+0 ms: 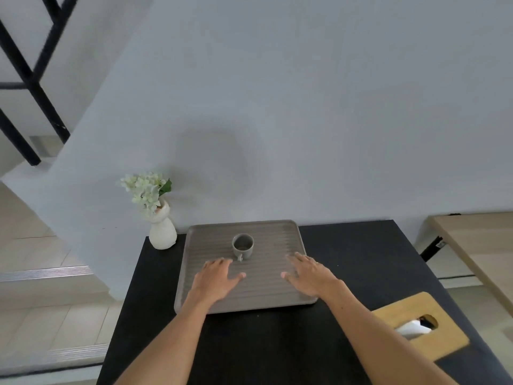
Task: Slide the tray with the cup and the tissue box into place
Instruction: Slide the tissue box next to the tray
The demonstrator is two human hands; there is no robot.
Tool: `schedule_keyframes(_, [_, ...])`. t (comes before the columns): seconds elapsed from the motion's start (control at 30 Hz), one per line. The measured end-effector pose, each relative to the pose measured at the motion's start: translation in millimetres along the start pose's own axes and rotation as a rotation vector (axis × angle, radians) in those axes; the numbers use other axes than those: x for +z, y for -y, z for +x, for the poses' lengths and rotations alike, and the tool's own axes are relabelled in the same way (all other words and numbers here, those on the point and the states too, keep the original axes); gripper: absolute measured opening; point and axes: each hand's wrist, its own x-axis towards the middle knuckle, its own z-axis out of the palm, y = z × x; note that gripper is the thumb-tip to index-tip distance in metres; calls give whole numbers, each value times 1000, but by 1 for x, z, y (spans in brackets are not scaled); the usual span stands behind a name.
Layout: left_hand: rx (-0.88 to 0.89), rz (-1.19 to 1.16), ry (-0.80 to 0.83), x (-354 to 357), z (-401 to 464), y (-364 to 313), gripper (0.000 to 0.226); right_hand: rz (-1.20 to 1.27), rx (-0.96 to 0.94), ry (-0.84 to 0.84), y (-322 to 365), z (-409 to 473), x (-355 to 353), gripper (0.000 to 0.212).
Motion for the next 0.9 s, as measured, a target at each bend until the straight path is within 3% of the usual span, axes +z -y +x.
schedule_keyframes(0.4, [20,-43,-159,-23,-27,-140,82,108,25,-137,-95,-71,-89,73])
schedule_keyframes(0.67, [-134,-249,-31,63,-68,-274,82,287,131,-132,-236,-125,-80,71])
schedule_keyframes(0.9, [-243,-245,147,126,-82,-324,81,414,234,-28,-315,-129,-40,68])
